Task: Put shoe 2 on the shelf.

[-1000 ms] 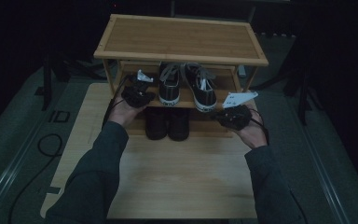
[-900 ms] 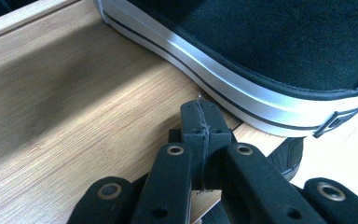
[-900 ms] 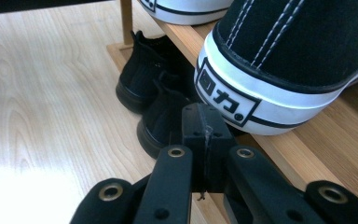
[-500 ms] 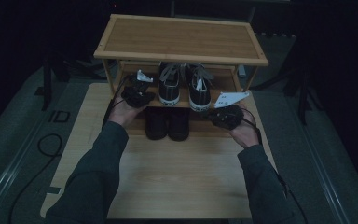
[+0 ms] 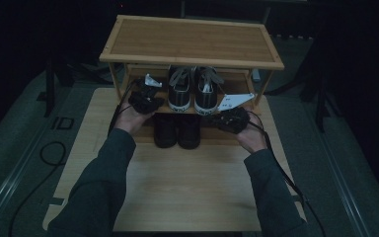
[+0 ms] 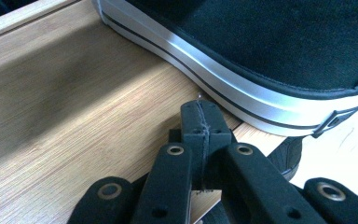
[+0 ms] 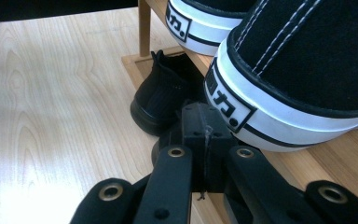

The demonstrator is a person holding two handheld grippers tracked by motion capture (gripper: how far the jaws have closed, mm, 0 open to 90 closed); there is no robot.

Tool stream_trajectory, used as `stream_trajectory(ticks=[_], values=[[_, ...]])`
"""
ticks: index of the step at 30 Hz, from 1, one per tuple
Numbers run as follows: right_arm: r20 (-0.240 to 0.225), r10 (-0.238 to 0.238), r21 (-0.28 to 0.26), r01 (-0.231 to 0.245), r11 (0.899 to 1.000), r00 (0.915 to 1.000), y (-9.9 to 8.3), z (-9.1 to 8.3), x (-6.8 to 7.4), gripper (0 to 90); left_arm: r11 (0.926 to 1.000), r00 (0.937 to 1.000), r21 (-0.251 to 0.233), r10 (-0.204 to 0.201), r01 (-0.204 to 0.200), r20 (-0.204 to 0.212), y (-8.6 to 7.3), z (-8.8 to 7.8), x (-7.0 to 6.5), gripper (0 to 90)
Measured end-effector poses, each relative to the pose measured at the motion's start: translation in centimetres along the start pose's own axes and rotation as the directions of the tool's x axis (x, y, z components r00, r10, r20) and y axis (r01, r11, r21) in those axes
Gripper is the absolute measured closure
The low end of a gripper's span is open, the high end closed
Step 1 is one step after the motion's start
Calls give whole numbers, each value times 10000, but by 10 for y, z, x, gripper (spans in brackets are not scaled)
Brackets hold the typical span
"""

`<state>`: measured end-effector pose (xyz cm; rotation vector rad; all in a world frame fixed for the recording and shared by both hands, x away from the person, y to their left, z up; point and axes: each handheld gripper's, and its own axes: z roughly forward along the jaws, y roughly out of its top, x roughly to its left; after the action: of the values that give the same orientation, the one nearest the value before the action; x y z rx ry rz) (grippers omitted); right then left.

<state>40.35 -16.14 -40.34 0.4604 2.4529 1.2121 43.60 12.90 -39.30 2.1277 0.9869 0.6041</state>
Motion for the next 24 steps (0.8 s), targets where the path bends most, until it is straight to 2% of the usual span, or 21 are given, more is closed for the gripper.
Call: stream_trajectory(ticks=[9,24], values=[[-6,12,85,-12,10000,10000,0,12,3,900,10000,10000,-37,-37,37,3,0,0,0,900],[184,-121,231,117,9997,9998,5,20,4,900,9999,10000,-64,-82,82,11,-1,0,0,900]])
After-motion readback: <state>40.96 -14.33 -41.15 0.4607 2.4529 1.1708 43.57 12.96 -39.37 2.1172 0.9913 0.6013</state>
